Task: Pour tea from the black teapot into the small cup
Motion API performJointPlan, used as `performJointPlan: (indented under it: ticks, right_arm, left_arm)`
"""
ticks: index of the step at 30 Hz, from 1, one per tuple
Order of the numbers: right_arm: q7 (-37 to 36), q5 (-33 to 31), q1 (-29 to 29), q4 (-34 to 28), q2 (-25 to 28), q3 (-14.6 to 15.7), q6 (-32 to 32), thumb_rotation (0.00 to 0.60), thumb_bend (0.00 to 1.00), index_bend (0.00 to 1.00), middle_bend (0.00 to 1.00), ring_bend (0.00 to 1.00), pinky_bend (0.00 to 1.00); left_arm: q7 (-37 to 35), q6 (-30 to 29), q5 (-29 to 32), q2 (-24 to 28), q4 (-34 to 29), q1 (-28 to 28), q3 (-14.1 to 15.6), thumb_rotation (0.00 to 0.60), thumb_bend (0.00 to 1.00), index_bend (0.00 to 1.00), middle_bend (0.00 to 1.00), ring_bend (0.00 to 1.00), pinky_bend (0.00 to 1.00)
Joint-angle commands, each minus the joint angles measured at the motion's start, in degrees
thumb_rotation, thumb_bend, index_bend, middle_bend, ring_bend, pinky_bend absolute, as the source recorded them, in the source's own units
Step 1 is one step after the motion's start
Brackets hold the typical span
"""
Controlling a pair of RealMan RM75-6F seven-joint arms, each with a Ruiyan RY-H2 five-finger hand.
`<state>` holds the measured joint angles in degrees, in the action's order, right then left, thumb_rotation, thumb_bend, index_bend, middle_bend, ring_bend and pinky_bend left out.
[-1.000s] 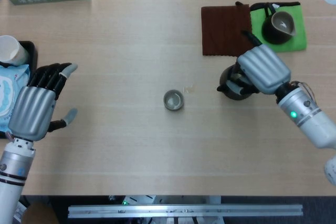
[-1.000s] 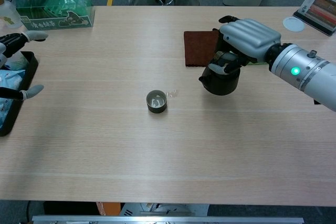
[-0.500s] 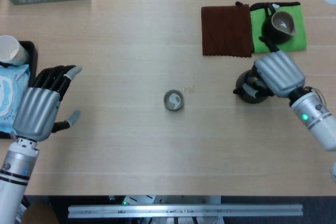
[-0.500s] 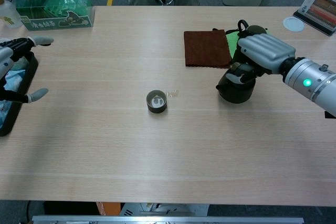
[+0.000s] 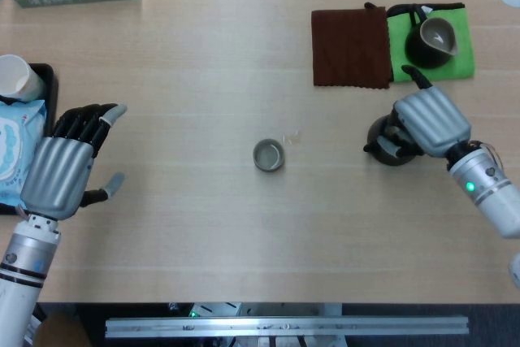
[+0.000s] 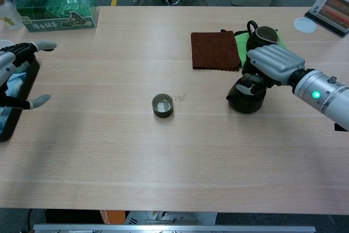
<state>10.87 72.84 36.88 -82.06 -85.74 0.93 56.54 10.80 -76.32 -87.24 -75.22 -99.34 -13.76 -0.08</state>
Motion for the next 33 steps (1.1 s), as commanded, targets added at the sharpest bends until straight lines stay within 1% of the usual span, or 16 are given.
performJointPlan:
  ticks: [1, 14, 17, 19, 24, 25, 27, 33]
  right_arm:
    - [0.21, 0.08, -0.22, 0.11, -0.07, -0.08, -0.26, 0.486, 0.32, 0.98, 0.81, 0.8, 0.06]
    - [0.99, 0.76, -1.56, 1.52, -1.03, -0.31, -1.52, 0.483, 0.32, 0.96, 0.77, 0.75, 0.05]
    - [0.94, 0.89, -1.8, 1.75, -1.11, -0.44, -1.75, 0.485, 0.31, 0.93, 0.75, 0.74, 0.05]
    - [0.66, 1.14, -1.97, 1.61, -1.03, -0.67, -1.66, 0.485, 0.27, 0.91, 0.73, 0.72, 0.04]
    - [-0.57, 1.51, -2.26, 1.33, -0.62, -1.24, -1.79, 0.483, 0.05, 0.89, 0.71, 0.69, 0.03]
    - [-0.68, 1.46, -2.29, 1.26, -0.49, -1.38, -1.94, 0.482, 0.02, 0.88, 0.7, 0.68, 0.02]
    - [-0.69, 1.49, -2.36, 1.26, -0.36, -1.51, -2.04, 0.484, 0.0, 0.88, 0.69, 0.66, 0.02]
    - [-0.07, 2.8, -2.73, 1.5, -0.34, -1.7, -1.09, 0.484, 0.0, 0.87, 0.66, 0.62, 0.02]
  left_arm:
    - [0.05, 0.04, 0.06, 0.03, -0.08, 0.02, 0.06, 0.6, 0.25, 0.1, 0.15, 0.13, 0.16]
    - [0.82, 0.93, 0.52, 0.12, -0.58, -0.35, 0.24, 0.6, 0.25, 0.09, 0.15, 0.13, 0.16]
    - [0.93, 1.0, 0.55, 0.12, -0.67, -0.42, 0.22, 0.6, 0.25, 0.09, 0.15, 0.13, 0.16]
    - [0.94, 0.98, 0.53, 0.16, -0.76, -0.45, 0.21, 0.6, 0.25, 0.09, 0.15, 0.13, 0.16]
    - [1.11, 1.04, 0.64, 0.12, -0.78, -0.49, 0.22, 0.6, 0.25, 0.09, 0.15, 0.12, 0.16]
    - [1.15, 1.09, 0.68, 0.11, -0.78, -0.51, 0.23, 0.6, 0.25, 0.09, 0.15, 0.12, 0.16]
    - [1.17, 1.09, 0.7, 0.09, -0.74, -0.51, 0.25, 0.6, 0.25, 0.09, 0.14, 0.12, 0.16]
    - [1.31, 1.19, 0.68, 0.15, -0.88, -0.61, 0.28, 0.6, 0.25, 0.09, 0.14, 0.12, 0.16]
